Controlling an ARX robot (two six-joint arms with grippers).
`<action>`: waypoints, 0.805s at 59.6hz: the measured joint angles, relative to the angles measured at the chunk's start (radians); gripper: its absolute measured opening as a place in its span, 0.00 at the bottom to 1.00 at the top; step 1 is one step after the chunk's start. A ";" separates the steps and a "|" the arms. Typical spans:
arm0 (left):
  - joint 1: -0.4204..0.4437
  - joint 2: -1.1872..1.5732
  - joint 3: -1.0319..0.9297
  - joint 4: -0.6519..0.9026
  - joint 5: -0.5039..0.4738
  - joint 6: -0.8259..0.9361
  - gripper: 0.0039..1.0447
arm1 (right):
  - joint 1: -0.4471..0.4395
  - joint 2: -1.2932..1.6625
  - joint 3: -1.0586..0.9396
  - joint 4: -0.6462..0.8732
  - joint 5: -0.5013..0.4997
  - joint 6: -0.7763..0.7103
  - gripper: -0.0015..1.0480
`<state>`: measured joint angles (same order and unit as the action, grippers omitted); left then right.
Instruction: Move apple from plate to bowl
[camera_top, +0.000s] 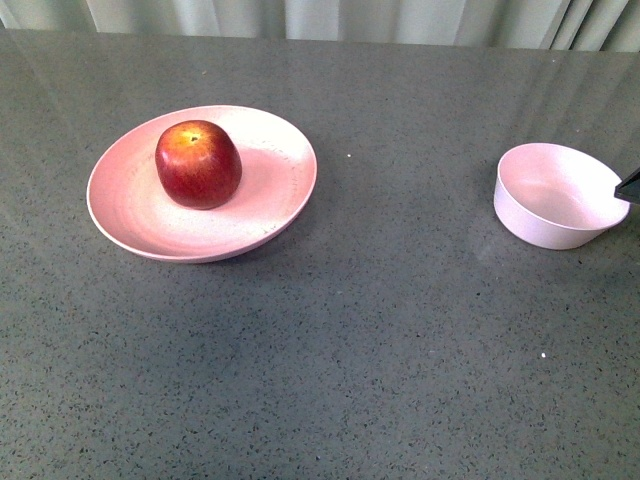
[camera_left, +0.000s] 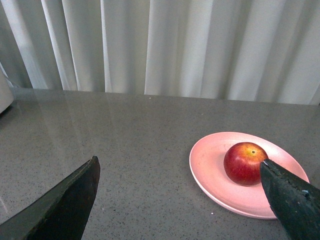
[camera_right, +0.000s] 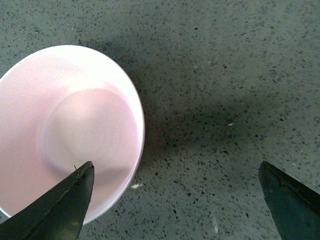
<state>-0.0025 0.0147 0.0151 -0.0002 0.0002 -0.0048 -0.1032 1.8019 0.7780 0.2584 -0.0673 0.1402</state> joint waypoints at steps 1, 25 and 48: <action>0.000 0.000 0.000 0.000 0.000 0.000 0.92 | 0.000 0.006 0.005 0.000 -0.001 0.000 0.91; 0.000 0.000 0.000 0.000 0.000 0.000 0.92 | 0.039 0.158 0.105 -0.011 -0.002 0.004 0.52; 0.000 0.000 0.000 0.000 0.000 0.000 0.92 | 0.088 0.173 0.169 -0.081 -0.013 0.029 0.02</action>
<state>-0.0025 0.0147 0.0151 -0.0002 0.0002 -0.0048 -0.0151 1.9751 0.9470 0.1776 -0.0803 0.1688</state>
